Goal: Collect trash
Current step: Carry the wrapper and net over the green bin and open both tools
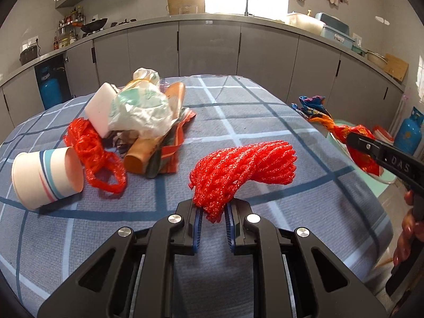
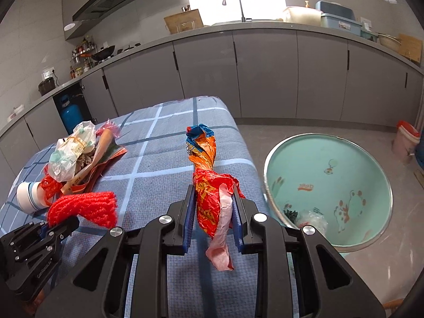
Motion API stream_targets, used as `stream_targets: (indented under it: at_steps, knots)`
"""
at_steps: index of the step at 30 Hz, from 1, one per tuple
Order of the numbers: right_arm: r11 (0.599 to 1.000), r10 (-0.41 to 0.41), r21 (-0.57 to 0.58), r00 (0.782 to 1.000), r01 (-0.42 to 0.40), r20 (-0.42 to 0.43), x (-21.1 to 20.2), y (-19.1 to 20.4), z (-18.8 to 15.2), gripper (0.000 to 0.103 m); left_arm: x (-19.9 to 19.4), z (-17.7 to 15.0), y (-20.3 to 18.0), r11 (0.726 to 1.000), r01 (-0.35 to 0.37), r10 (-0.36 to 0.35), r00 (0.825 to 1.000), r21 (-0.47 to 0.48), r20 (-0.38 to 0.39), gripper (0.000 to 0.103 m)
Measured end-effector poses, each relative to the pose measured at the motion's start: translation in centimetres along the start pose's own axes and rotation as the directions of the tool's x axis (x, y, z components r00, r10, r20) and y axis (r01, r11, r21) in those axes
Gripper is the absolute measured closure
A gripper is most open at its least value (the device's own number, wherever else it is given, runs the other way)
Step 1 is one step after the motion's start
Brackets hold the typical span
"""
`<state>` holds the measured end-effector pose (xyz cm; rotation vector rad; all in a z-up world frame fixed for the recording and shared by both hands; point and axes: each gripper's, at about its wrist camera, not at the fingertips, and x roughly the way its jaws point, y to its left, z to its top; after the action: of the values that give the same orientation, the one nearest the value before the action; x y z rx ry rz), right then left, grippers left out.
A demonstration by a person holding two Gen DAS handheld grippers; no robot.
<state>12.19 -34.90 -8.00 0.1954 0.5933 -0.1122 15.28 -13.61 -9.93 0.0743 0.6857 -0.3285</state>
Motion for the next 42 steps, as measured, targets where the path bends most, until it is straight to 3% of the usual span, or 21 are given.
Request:
stream_targets:
  at_steps: [13, 25, 34, 42]
  knots:
    - [0.993, -0.101, 0.074, 0.994, 0.097, 0.043, -2.6, -6.4, 0.7, 0.077, 1.7, 3.8, -7.3, 0.997, 0.066, -0.067, 0.998, 0.046, 0.022, 0.087]
    - [0.963, -0.235, 0.149, 0.97, 0.225, 0.056, -2.8, -11.5, -0.1, 0.077, 4.6, 6.4, -15.7, 0.982, 0.13, -0.131, 0.991, 0.139, -0.006, 0.087]
    - [0.93, -0.288, 0.249, 0.957, 0.27, 0.039, -2.1, -14.8, -1.5, 0.077, 7.1, 6.5, -18.6, 0.973, 0.142, -0.136, 0.99, 0.179, -0.047, 0.087]
    - [0.919, -0.306, 0.263, 0.952, 0.294, 0.004, -1.0, -16.1, -1.9, 0.077, 8.7, 6.6, -21.0, 0.962, 0.15, -0.137, 0.988, 0.226, -0.073, 0.087]
